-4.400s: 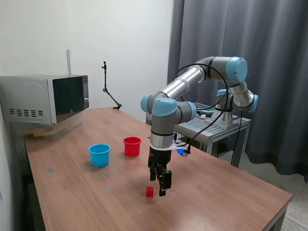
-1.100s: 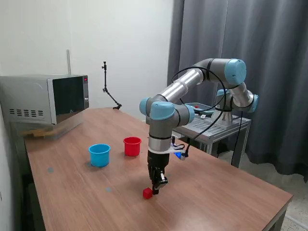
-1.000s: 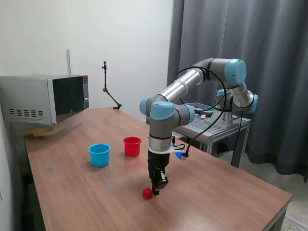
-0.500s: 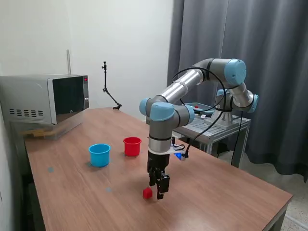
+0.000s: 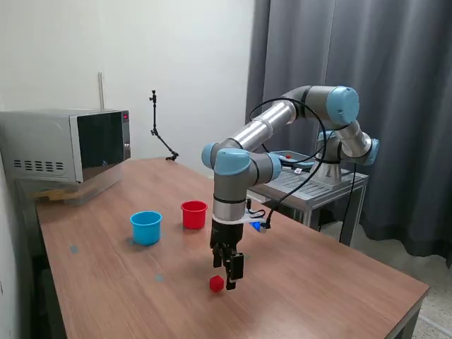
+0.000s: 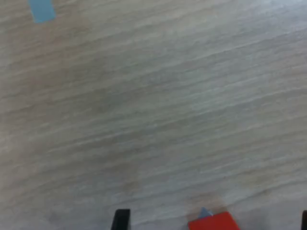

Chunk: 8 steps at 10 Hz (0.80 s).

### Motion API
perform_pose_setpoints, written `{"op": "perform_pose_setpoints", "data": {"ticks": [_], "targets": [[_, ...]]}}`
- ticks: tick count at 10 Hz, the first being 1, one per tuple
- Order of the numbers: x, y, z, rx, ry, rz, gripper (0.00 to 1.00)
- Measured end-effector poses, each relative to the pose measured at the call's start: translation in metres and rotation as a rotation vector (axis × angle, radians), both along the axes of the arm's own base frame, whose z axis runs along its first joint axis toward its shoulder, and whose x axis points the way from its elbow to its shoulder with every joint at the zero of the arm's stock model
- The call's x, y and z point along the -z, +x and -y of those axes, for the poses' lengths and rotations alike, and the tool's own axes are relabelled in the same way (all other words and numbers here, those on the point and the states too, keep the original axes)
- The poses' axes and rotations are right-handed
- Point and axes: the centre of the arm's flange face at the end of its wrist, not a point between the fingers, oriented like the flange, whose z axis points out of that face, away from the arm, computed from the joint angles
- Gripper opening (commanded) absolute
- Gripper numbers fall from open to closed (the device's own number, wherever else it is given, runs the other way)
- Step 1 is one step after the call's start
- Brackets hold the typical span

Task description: Place red objects in the red bin, and blue objects in the blue bin.

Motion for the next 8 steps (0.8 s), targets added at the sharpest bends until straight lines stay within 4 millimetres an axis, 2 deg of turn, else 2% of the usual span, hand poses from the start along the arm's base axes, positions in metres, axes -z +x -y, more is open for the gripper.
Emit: {"op": "perform_pose_setpoints", "data": {"ticks": [7,8], "targets": [[-0.0007,-0.005,-0.0025,-0.046,0.001,-0.022,1.0],[-0.0003,-0.0052,-0.0025,-0.049,0.001,-0.023,0.0]]}}
